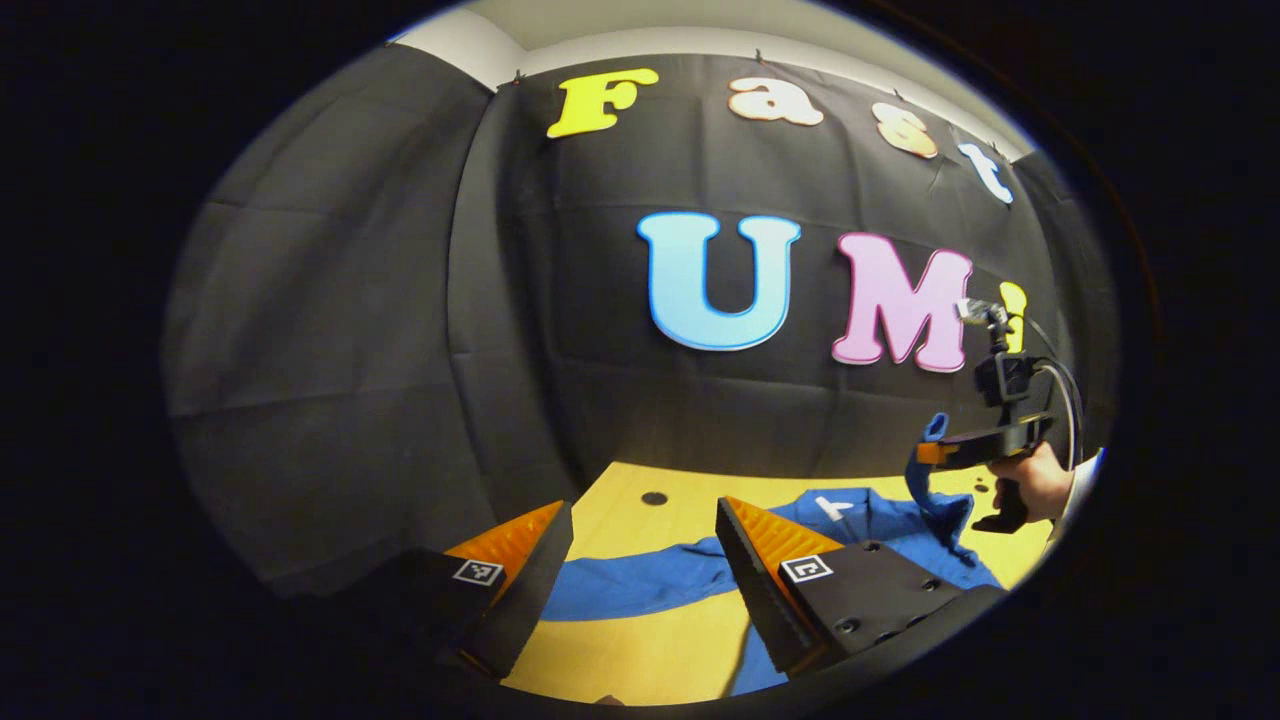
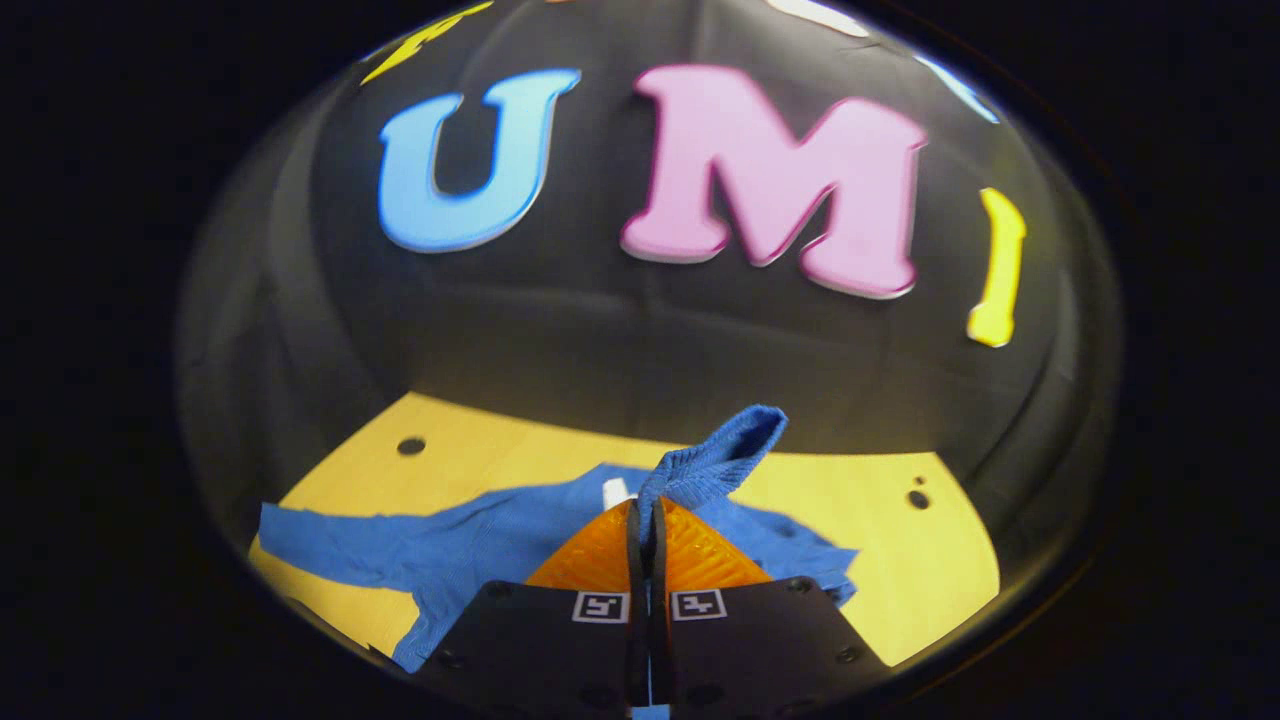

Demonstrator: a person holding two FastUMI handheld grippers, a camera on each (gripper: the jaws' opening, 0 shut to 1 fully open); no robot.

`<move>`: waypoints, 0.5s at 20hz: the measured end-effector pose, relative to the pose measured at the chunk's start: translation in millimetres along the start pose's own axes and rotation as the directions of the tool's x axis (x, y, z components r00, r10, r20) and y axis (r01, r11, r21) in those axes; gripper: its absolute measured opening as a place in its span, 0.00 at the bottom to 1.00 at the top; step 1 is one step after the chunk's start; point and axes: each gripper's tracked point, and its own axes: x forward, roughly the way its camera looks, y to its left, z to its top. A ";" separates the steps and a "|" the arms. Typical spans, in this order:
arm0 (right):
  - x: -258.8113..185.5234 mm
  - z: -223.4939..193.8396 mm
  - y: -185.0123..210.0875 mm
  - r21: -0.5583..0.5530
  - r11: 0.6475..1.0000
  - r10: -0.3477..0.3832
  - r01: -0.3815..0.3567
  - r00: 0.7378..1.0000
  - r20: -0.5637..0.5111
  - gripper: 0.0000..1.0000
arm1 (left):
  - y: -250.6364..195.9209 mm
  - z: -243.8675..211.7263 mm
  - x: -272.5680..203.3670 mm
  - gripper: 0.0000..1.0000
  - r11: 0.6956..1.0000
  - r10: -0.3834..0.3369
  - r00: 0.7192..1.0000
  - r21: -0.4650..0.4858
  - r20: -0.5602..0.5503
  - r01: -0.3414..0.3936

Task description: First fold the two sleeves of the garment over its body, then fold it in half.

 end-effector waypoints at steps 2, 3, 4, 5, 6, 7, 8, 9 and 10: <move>27.8 -33.5 44.3 -0.023 0.997 0.067 -0.069 0.996 -0.065 0.00 | 18.7 -19.0 3.6 0.83 1.000 0.017 1.000 0.004 -0.025 -0.017; 37.1 -52.2 70.2 -0.017 0.993 0.110 -0.113 0.988 -0.106 0.01 | 29.5 -31.4 6.1 0.83 1.000 0.030 0.999 -0.004 -0.045 -0.030; 47.9 -70.3 91.2 -0.029 0.989 0.141 -0.147 0.980 -0.142 0.01 | 40.1 -44.6 8.9 0.83 0.999 0.047 0.996 -0.015 -0.069 -0.048; 55.6 -87.6 106.2 -0.050 0.985 0.152 -0.163 0.973 -0.171 0.01 | 49.9 -55.7 11.6 0.83 0.997 0.063 0.993 -0.028 -0.100 -0.066; 61.0 -101.1 118.0 -0.069 0.980 0.168 -0.185 0.965 -0.202 0.04 | 59.9 -67.8 11.9 0.83 0.996 0.074 0.989 -0.038 -0.132 -0.079; 58.2 -111.5 129.1 -0.066 0.973 0.197 -0.219 0.948 -0.249 0.09 | 68.1 -79.4 11.6 0.83 0.995 0.083 0.981 -0.040 -0.175 -0.091; 53.8 -115.5 142.8 -0.031 0.962 0.253 -0.271 0.929 -0.269 0.07 | 76.4 -92.4 9.4 0.84 0.994 0.088 0.972 -0.039 -0.218 -0.099; 46.5 -111.9 154.6 0.013 0.947 0.312 -0.321 0.911 -0.271 0.14 | 83.0 -102.9 9.2 0.85 0.994 0.090 0.965 -0.041 -0.248 -0.103; 40.9 -104.9 158.7 0.039 0.942 0.332 -0.334 0.906 -0.262 0.24 | 87.2 -108.9 11.3 0.85 0.993 0.090 0.961 -0.050 -0.263 -0.107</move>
